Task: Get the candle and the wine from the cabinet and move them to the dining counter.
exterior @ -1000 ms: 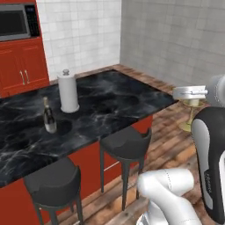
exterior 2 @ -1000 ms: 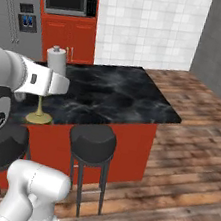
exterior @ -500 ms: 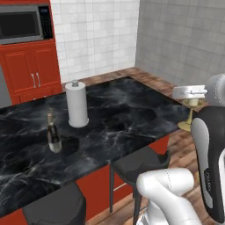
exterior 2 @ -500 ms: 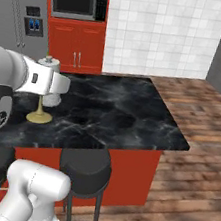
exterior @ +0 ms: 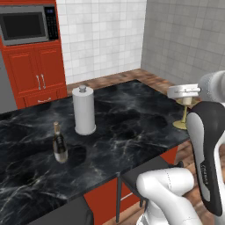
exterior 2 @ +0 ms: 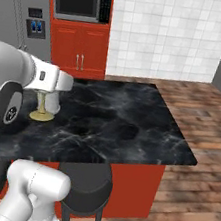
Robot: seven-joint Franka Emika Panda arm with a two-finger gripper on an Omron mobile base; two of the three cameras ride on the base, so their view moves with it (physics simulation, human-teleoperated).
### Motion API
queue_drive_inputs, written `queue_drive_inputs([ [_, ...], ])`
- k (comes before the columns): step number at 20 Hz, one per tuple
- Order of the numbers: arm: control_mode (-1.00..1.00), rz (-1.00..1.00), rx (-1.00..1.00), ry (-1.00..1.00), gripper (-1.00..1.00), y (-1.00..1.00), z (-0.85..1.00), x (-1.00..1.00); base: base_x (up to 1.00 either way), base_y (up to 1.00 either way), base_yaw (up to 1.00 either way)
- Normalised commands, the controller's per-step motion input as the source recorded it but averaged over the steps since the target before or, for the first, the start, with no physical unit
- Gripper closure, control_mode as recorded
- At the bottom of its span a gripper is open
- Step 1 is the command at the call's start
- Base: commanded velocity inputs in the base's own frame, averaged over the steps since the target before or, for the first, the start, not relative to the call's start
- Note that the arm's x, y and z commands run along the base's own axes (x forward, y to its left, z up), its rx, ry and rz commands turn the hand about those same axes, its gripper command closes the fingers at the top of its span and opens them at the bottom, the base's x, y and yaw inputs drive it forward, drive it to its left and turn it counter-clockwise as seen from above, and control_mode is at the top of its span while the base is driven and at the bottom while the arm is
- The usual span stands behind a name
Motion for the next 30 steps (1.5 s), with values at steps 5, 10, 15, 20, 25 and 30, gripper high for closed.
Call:
queue_drive_inputs([
  [5,-1.0,0.31,0.0,0.02,1.0,0.02,-0.62,0.84,0.0,0.0,0.0],
  [10,-1.0,0.37,0.0,0.0,1.0,0.0,-0.66,0.93,0.0,0.0,0.0],
  [15,-1.0,0.28,0.0,0.03,1.0,0.0,-0.64,0.94,0.0,0.0,0.0],
  [20,-1.0,0.22,0.0,0.03,1.0,0.05,-0.64,0.7,0.0,0.0,0.0],
  [25,-1.0,0.24,0.0,0.03,1.0,0.13,-0.45,0.3,0.0,0.0,0.0],
  [30,-1.0,0.23,0.0,0.0,1.0,0.4,-0.37,0.09,0.0,0.0,0.0],
])
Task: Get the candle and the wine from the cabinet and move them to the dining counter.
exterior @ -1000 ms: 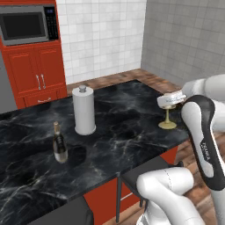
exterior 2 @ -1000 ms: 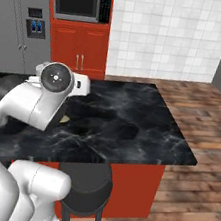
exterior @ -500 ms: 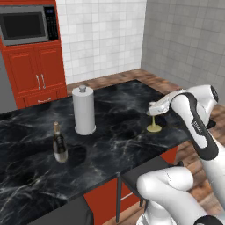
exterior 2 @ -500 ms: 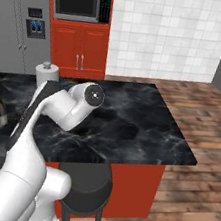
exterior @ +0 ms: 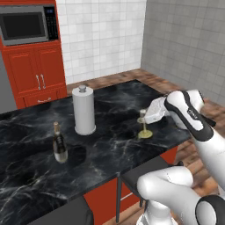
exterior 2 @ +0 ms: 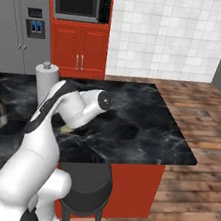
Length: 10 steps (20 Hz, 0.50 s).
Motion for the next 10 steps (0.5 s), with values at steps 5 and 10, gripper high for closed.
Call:
queue_drive_inputs([
  [5,-1.0,0.22,0.0,0.0,1.0,0.46,-0.3,0.1,0.0,0.0,0.0],
  [10,-1.0,0.19,0.0,0.0,1.0,0.45,-0.29,0.25,0.0,0.0,0.0],
])
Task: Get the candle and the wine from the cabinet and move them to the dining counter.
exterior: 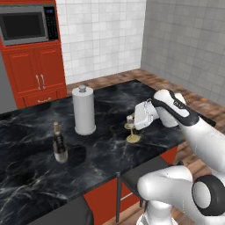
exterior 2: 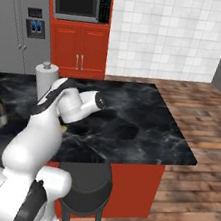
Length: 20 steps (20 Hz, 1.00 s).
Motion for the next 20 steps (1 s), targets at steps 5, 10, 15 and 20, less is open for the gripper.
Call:
queue_drive_inputs([
  [5,-1.0,0.15,0.02,0.0,1.0,0.35,-0.32,0.35,0.0,0.0,0.0],
  [10,-1.0,0.14,0.09,0.0,1.0,0.15,-0.29,0.46,0.0,0.0,0.0],
  [15,-1.0,0.12,0.14,0.0,1.0,0.0,-0.29,0.44,0.0,0.0,0.0],
  [20,-1.0,0.05,0.06,0.01,1.0,0.0,-0.19,0.44,0.0,0.0,0.0],
])
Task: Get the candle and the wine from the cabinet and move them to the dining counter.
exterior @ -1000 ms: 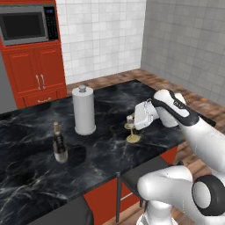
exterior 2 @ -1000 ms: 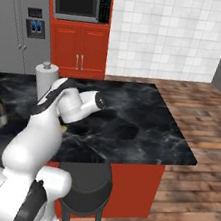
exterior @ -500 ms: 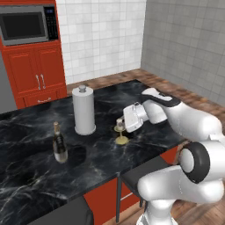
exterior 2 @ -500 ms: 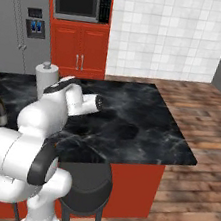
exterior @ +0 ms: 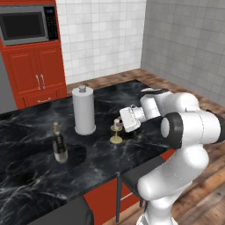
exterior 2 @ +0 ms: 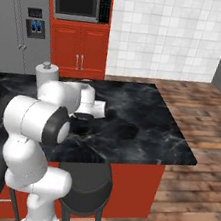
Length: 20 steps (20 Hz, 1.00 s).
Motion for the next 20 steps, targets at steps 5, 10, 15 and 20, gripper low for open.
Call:
queue_drive_inputs([
  [5,-1.0,0.0,0.0,0.0,1.0,0.0,-0.09,0.23,0.0,0.0,0.0],
  [10,-1.0,0.0,0.0,0.06,1.0,0.01,-0.21,0.24,0.0,0.0,0.0],
  [15,-1.0,0.0,0.0,0.07,1.0,0.01,-0.27,0.03,0.0,0.0,0.0],
  [20,-1.0,0.0,0.0,0.03,1.0,0.02,-0.31,0.0,0.0,0.0,0.0],
])
